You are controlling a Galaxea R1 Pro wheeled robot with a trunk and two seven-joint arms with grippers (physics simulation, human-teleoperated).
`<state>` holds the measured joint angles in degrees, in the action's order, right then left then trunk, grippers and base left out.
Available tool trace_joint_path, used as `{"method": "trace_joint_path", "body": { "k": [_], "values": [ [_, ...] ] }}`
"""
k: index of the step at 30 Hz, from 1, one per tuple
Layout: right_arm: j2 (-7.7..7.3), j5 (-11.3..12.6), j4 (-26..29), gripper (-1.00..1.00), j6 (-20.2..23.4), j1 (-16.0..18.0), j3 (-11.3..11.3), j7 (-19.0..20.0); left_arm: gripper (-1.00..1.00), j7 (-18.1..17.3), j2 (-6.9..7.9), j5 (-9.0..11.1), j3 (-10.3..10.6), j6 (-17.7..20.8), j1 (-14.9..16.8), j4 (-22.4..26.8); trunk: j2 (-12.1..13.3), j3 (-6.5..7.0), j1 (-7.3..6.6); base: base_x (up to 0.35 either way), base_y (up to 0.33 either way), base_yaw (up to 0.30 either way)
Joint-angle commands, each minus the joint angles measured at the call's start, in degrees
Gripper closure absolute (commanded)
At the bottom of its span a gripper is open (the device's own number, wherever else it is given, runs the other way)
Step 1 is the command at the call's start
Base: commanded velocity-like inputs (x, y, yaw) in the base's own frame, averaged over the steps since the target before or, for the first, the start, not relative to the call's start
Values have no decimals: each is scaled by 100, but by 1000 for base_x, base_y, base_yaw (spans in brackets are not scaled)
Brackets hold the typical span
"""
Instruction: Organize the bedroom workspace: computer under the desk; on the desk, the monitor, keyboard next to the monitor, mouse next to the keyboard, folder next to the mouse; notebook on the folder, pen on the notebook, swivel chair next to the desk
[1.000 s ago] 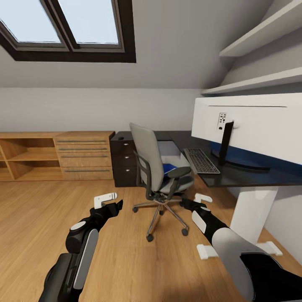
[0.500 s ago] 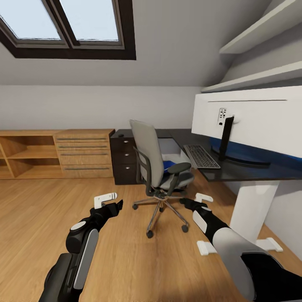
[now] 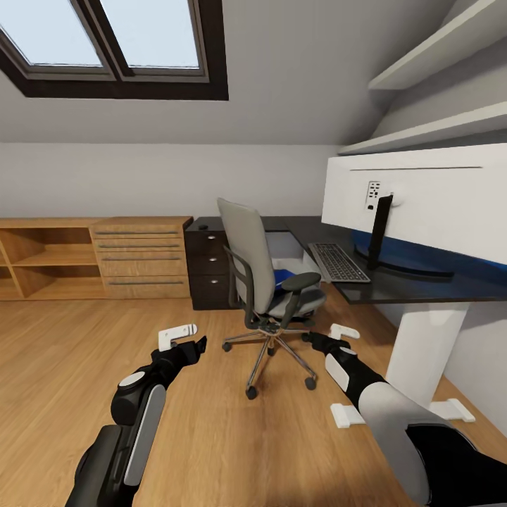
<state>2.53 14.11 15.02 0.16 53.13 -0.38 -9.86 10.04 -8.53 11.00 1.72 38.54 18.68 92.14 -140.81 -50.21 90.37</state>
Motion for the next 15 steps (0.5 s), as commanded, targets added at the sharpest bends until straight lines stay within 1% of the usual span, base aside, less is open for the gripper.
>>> {"method": "trace_joint_path", "body": {
  "k": [1, 2, 3, 4, 5, 6, 8, 9, 10, 11, 13, 15],
  "values": [
    [2, 24, -2, -100, -63, 3, 0, -16, -100, 50, 0, 61, 4, 22, 4, 6, -3, -6, -1, 0, 0, 0],
    [-2, -21, -14, -100, -245, 2, 2, -16, -100, 50, 0, 61, 4, 22, 4, 6, -3, -6, -1, 0, 0, 0],
    [0, -136, -29, -100, -397, -1, 2, -16, -100, 51, 1, 61, 4, 22, 4, 6, -3, -6, -1, 0, 0, 0],
    [0, -194, -40, -100, -461, -1, 2, -16, -100, 51, 1, 61, 4, 22, 4, 6, -3, -6, -1, 0, 0, 0],
    [1, -341, -90, -100, -636, -4, 3, -16, -100, 51, 1, 61, 4, 22, 4, 6, -3, -6, -1, 0, 0, 0],
    [1, -519, -182, -100, -895, -7, 3, -17, -100, 51, 1, 61, 4, 22, 4, 6, -3, -6, -1, 0, 0, 0],
    [2, -908, -508, -100, -1624, -10, 3, -21, -100, 51, 1, 61, 4, 22, 4, 6, -3, -6, -1, 0, 0, 0],
    [2, -1040, -656, -100, -1926, -11, 3, -22, -100, 51, 1, 61, 4, 22, 4, 6, -3, -6, -1, 0, 0, 0],
    [2, -1088, -714, -100, -2043, -12, 3, -23, -100, 51, 1, 61, 4, 22, 4, 6, -3, -6, -1, 0, 0, 0],
    [2, -1178, -828, -100, -2270, -10, 1, -24, -100, 51, 1, 61, 4, 22, 4, 6, -3, -6, -1, 0, 0, 0],
    [-4, -1220, -890, -100, -2384, -12, -2, -22, -100, 51, 1, 61, 4, 22, 4, 6, -3, -6, -1, 0, 0, 0],
    [-49, -1246, -933, -100, -2455, -12, -4, -21, -100, 51, 1, 61, 4, 22, 4, 6, -3, -6, -1, 31, 0, 0]
  ]
}}
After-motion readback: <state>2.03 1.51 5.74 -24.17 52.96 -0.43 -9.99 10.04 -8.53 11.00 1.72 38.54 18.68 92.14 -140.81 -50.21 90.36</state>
